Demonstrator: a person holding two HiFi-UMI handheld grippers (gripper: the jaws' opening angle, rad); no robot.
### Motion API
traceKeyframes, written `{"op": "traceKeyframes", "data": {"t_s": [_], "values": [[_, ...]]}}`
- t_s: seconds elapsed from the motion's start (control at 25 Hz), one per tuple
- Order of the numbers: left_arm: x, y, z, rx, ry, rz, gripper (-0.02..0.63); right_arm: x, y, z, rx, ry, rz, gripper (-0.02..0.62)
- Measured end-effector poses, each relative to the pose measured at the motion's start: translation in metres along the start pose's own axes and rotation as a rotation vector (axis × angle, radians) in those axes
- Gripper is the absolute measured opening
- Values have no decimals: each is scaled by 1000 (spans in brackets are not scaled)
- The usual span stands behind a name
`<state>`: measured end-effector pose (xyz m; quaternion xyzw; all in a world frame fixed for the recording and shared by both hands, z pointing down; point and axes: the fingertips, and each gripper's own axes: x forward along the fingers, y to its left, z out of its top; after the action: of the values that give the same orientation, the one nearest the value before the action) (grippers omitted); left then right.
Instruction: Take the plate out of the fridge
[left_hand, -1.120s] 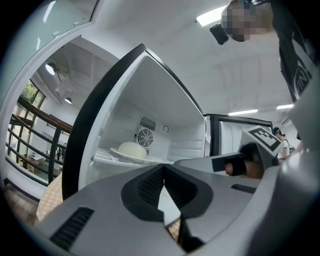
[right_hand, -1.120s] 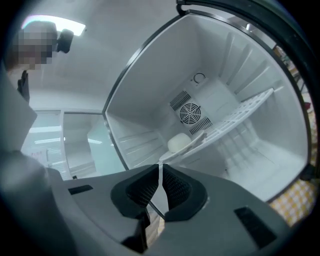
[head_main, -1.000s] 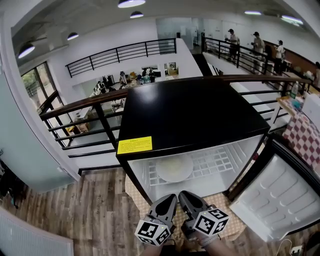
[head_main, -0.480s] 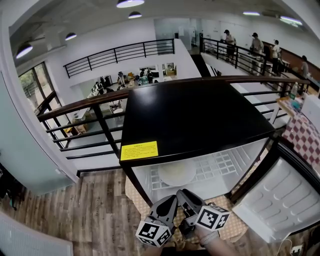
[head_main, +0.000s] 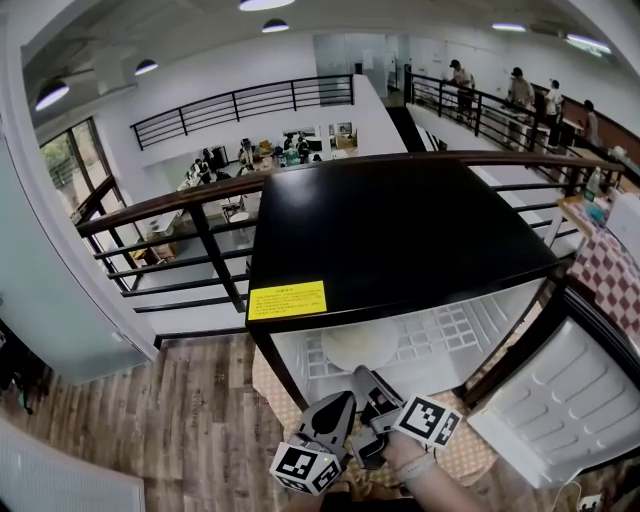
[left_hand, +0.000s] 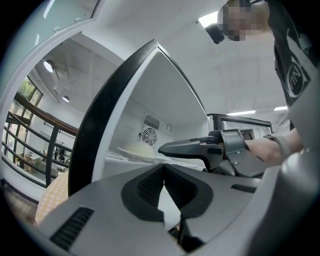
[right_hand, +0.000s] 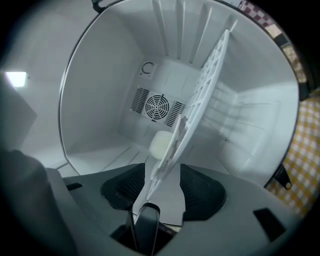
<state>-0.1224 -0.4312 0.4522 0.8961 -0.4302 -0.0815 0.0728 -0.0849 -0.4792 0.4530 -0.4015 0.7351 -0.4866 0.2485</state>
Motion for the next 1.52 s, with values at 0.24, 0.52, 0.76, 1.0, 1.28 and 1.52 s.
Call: {"op": "traceKeyframes", "data": {"t_s": [0.24,0.52,0.76,1.0,1.28,1.52], "values": [[-5,5,-1,-12,-4,22,9,18,0,8,84,-17,-49,216],[-11,9,1,-16,-18,49,9,30,-18,6,123,1,-160,212],[-13,8,0,-18,-18,55,8,18,-15,10,115,1,-163,146],[-10,2,-1,-23,-18,47,8,4,-14,9,144,38,-157,127],[-8,-1,-1,-24,-16,38,9,-6,-12,9,225,50,-136,103],[-9,1,-1,-23,-16,48,9,-9,-10,15,273,46,-99,54]]}}
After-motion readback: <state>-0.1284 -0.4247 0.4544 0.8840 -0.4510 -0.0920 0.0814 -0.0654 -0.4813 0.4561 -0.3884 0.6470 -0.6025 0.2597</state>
